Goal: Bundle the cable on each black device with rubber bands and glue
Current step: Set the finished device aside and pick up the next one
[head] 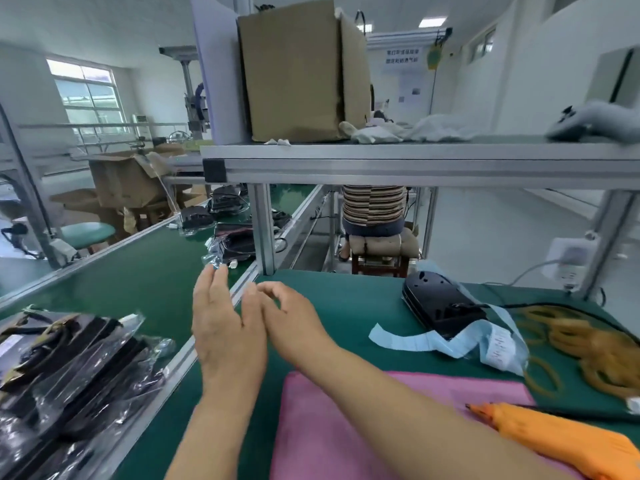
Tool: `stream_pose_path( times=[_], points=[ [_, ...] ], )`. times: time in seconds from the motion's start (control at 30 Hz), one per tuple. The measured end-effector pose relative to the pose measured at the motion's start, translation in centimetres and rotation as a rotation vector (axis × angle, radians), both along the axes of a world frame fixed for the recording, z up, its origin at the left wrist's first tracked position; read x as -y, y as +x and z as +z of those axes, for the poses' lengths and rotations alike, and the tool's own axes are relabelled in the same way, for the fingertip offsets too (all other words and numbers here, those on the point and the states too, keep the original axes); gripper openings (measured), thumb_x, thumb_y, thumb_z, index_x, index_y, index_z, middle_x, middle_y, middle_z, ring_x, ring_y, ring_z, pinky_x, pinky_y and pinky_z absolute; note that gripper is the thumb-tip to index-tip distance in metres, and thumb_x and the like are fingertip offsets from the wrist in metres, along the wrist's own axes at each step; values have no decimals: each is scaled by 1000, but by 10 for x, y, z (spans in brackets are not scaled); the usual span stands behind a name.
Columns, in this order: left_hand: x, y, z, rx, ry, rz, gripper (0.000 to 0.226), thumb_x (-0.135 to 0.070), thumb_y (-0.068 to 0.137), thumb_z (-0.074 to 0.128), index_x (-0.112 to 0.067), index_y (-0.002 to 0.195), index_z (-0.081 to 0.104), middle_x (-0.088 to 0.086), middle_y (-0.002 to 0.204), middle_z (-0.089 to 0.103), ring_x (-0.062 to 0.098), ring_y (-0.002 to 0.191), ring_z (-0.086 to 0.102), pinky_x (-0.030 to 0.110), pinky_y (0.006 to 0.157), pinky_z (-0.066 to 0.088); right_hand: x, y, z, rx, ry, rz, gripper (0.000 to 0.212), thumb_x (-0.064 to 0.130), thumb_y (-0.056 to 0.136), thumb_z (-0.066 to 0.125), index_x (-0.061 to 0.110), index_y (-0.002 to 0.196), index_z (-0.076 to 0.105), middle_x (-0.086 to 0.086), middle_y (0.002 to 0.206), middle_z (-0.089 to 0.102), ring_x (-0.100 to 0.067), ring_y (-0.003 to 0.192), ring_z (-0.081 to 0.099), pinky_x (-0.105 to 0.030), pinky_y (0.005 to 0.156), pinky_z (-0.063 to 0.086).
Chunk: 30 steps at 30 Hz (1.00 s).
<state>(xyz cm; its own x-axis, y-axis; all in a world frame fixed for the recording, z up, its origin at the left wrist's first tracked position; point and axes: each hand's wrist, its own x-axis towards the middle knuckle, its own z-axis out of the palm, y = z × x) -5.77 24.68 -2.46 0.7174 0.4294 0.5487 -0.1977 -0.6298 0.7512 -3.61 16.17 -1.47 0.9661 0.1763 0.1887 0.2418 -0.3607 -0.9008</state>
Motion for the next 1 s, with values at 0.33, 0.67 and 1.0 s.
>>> stream_pose_path(
  times=[0.33,0.67,1.0],
  points=[
    [163,42,-11,-172,-203,-533,51,-37,101,43,-21,149,37,-6,153,35,8,139,32,21,108,21,190,34,-5,28,-194,-449,30,24,99,44,9,116,63,-9,116,63,-27,113,55,-36,94,41],
    [247,93,-36,-552,-373,-665,54,-44,101,40,-11,143,43,7,150,42,28,134,40,46,114,31,303,73,-38,-317,-528,-551,22,20,102,35,8,93,51,-21,120,56,-29,96,50,-31,74,34],
    [267,122,-59,-830,-367,-591,45,-38,97,44,-4,126,54,17,118,61,29,96,57,37,80,46,318,86,-49,-467,-695,-462,46,30,106,26,3,138,45,-18,139,51,-34,123,50,-38,101,40]
  ],
)
